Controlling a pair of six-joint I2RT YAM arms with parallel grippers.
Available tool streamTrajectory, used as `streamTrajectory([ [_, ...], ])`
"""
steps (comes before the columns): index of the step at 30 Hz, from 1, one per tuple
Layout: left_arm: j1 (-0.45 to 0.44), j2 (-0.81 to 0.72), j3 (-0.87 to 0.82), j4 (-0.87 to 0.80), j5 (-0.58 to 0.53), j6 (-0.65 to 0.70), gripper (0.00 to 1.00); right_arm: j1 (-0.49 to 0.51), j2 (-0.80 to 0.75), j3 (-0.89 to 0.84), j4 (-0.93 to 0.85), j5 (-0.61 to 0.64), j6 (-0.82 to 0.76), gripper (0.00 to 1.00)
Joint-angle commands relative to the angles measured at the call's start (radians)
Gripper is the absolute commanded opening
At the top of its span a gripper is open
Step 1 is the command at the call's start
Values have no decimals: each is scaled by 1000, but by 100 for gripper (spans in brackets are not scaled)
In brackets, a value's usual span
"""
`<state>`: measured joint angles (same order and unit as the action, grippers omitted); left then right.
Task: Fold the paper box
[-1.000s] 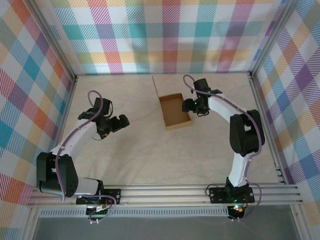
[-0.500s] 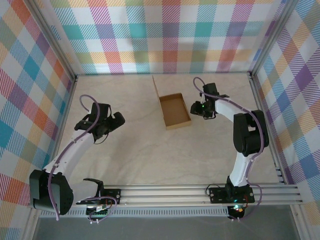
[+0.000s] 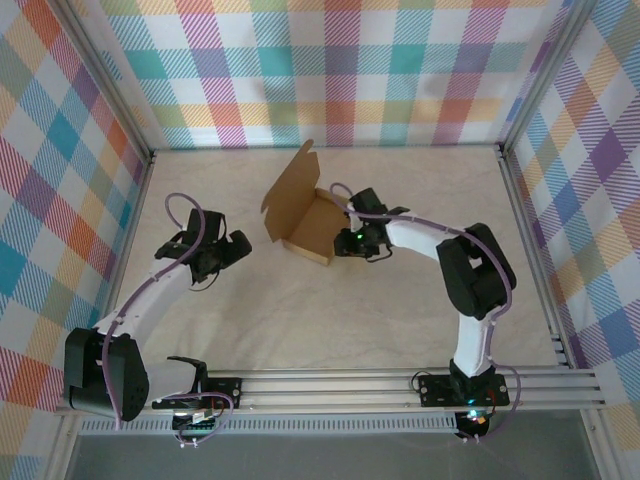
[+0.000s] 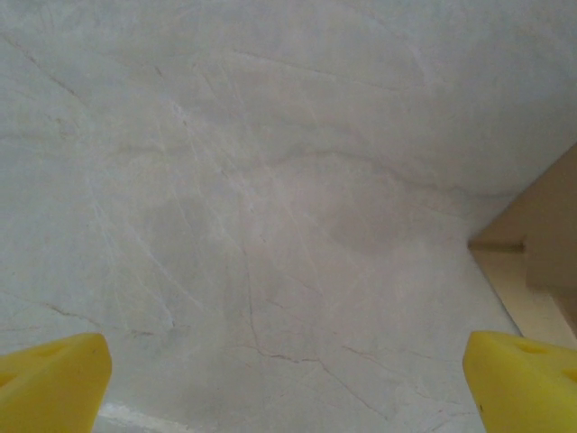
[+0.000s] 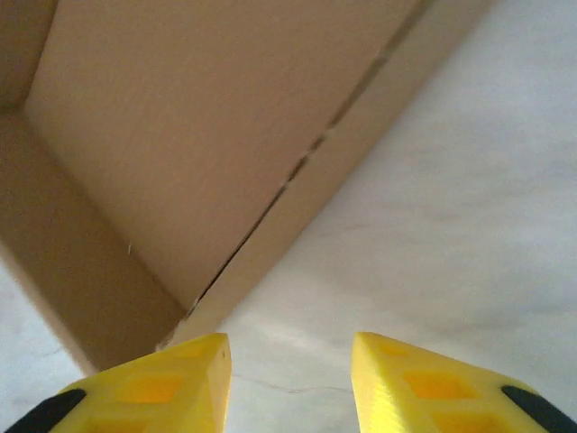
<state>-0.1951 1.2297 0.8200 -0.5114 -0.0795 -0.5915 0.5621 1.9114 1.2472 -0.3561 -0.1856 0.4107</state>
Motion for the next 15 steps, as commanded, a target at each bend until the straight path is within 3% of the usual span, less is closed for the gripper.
streamTrajectory([
  [1,0,-10,-34,53,20,-36,100,16,-17,15,58,-29,1,42],
  [8,-99,40,-56,153,22,-142,100,-54,-164,-5,26,86,-252,57],
  [15,-244,81,-57,220,-41,-230,100,-176,29,273,-95,-67,-644,58],
])
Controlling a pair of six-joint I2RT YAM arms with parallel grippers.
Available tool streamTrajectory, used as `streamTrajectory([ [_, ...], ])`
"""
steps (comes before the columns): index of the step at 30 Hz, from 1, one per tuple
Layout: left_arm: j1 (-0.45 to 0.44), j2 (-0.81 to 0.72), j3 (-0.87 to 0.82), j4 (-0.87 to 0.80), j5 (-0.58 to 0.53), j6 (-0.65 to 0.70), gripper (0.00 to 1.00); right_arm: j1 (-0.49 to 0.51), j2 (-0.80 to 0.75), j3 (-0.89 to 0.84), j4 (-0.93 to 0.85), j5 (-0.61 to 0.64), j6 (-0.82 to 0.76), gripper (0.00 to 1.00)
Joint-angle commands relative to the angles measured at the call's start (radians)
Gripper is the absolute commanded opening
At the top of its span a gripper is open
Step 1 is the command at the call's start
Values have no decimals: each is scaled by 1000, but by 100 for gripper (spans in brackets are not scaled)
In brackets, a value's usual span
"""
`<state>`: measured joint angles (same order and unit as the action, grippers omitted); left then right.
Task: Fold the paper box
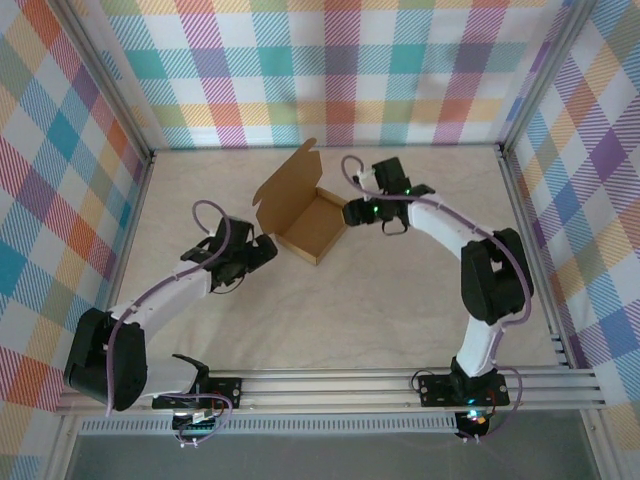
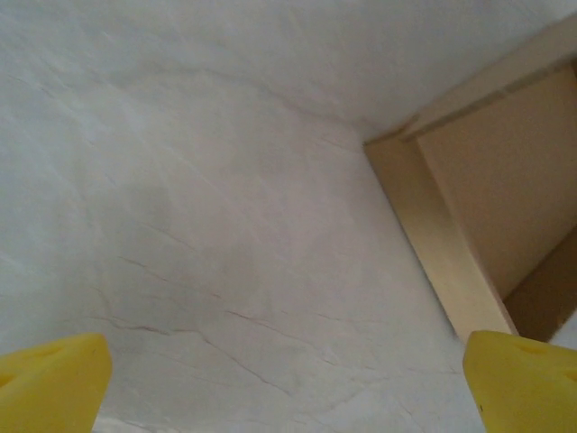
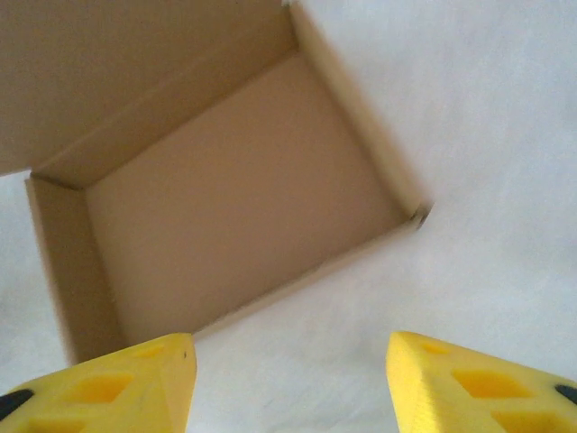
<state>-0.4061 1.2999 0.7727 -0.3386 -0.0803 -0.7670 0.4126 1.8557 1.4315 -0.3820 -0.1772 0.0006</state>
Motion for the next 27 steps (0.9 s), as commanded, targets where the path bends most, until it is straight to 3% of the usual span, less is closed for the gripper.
streamTrajectory([
  [1,-50,19,-3,45,-44,-56,100,-33,119,135,-90,-95,-291,58],
  [7,-79,51,28,12,-58,-46,100,-38,345,420,-255,-91,-536,53],
  [14,-82,76,39,4,-62,-37,100,-43,556,718,-405,-71,-589,40],
  [16,-83,91,51,1,-60,-30,100,-44,590,761,-415,-77,-591,31],
  [20,-83,125,89,-28,-56,-6,100,-44,638,834,-456,-69,-582,25],
  [27,-83,110,79,-40,-83,-5,100,-44,571,760,-405,-34,-494,11],
])
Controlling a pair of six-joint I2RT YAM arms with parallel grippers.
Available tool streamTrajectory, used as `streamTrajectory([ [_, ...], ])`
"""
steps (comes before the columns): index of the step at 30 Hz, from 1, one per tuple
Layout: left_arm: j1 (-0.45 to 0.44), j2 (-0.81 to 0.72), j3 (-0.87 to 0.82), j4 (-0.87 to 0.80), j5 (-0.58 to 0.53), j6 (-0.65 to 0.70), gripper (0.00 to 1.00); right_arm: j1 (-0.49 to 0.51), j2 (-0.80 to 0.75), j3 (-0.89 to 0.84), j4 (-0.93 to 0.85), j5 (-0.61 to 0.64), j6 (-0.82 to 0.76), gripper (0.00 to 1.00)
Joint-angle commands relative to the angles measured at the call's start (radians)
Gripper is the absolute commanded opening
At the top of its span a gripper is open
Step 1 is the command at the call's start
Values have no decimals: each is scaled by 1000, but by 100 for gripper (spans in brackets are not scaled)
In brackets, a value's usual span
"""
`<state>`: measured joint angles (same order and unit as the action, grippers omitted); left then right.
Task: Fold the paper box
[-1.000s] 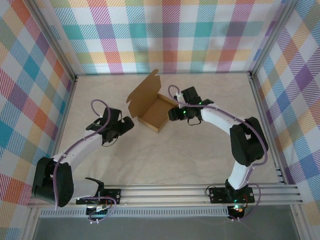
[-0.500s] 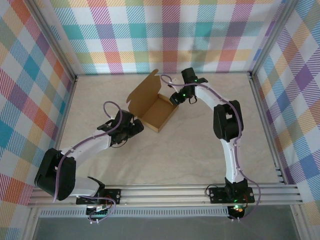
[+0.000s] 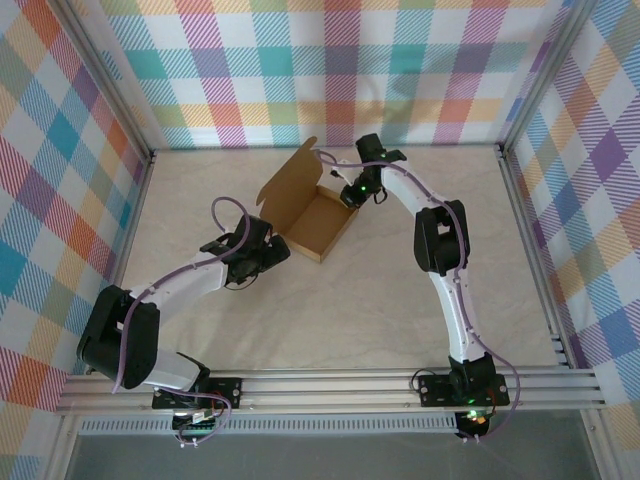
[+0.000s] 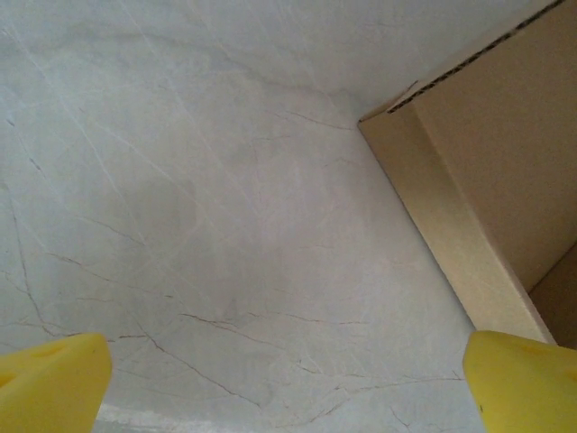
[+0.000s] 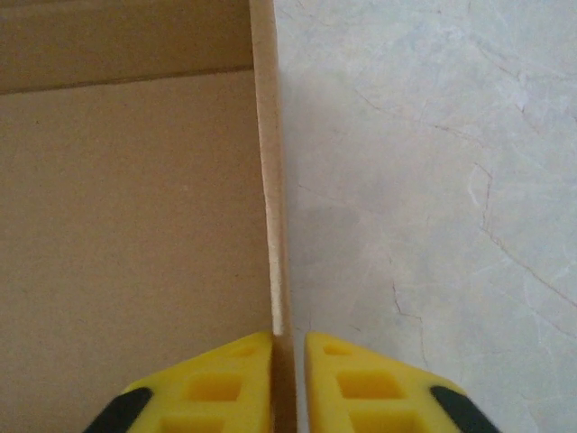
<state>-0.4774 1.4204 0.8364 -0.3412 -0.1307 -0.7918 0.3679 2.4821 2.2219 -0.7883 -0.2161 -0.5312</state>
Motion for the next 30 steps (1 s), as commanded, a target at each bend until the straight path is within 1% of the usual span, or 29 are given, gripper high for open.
streamTrajectory([
  [1,-11,-15,13,-44,-40,25,100,0,-84,-73,30,9,55,10],
  [3,-11,-19,16,-52,-60,33,100,0,-137,-154,92,10,78,8],
  [4,-9,-16,23,-54,-61,42,100,0,-163,-191,117,15,96,5],
  [6,-8,-1,52,-70,-64,68,100,0,-207,-247,151,41,145,3],
  [8,-7,13,79,-98,-80,80,100,0,-253,-319,195,69,195,5],
  [11,-7,7,75,-93,-88,75,100,0,-321,-434,275,121,272,4],
  [14,-7,-8,64,-77,-82,72,100,0,-387,-555,352,227,386,5],
  [17,-7,-20,58,-79,-93,78,100,8,-466,-686,432,278,536,6],
  [20,-5,-29,58,-81,-100,91,100,32,-561,-837,522,326,655,9],
  [25,6,-29,62,-77,-92,110,100,77,-653,-1023,603,370,809,9],
  [30,19,-28,66,-77,-86,130,100,152,-725,-1146,620,507,947,10],
])
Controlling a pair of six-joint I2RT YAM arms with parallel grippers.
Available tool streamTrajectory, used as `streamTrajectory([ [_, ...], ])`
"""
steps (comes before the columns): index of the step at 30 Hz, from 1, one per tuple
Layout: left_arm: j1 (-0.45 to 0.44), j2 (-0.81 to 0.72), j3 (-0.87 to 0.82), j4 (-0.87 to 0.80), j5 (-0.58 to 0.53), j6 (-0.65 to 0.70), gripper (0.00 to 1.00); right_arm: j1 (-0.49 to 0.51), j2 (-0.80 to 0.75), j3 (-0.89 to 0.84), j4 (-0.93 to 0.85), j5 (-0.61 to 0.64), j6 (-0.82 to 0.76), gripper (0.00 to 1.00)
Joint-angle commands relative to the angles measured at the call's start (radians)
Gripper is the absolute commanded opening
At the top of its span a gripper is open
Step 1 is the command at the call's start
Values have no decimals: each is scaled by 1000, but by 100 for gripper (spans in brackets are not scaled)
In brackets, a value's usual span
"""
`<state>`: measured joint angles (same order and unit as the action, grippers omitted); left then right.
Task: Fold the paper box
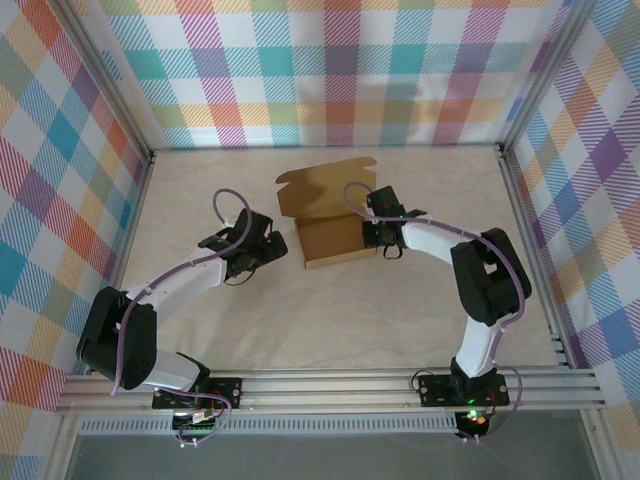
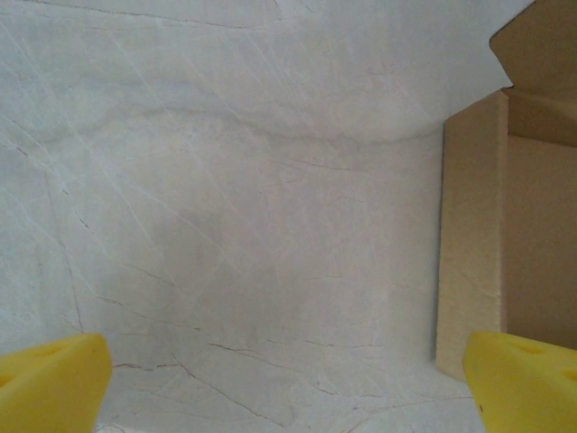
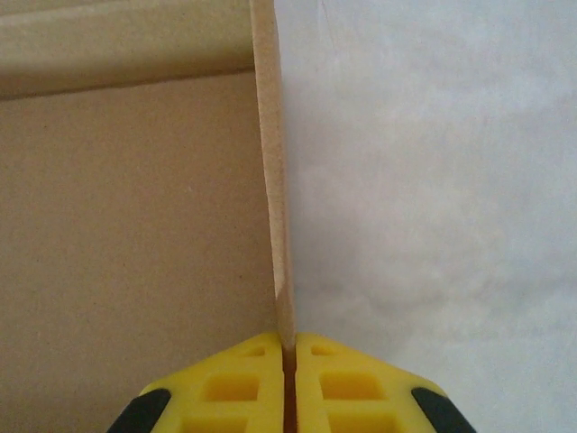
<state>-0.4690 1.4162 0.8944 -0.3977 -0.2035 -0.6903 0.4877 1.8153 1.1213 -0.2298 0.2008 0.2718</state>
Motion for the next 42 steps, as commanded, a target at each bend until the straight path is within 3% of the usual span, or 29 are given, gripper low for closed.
streamTrajectory([
  [1,14,-22,9,-21,-10,30,100,53,-72,-69,69,119,172,10],
  [7,30,-33,-5,-10,5,31,100,168,-113,-144,48,267,316,11],
  [10,33,-36,-11,-9,10,32,100,183,-121,-149,45,270,346,13],
  [13,38,-43,-21,5,19,40,100,183,-151,-150,65,270,316,27],
  [18,60,-53,-51,101,96,75,100,174,-236,-169,150,208,120,58],
  [21,72,-17,-40,150,161,79,100,116,-282,-169,143,84,92,64],
  [25,73,72,-8,213,285,59,97,-5,-306,-196,110,-58,262,62],
  [30,72,151,9,287,371,35,83,-107,-271,-258,121,-143,404,46],
  [38,61,242,57,286,419,50,58,-101,-146,-249,185,-285,436,28],
  [42,57,275,64,288,445,46,50,-75,-107,-240,209,-316,445,27],
])
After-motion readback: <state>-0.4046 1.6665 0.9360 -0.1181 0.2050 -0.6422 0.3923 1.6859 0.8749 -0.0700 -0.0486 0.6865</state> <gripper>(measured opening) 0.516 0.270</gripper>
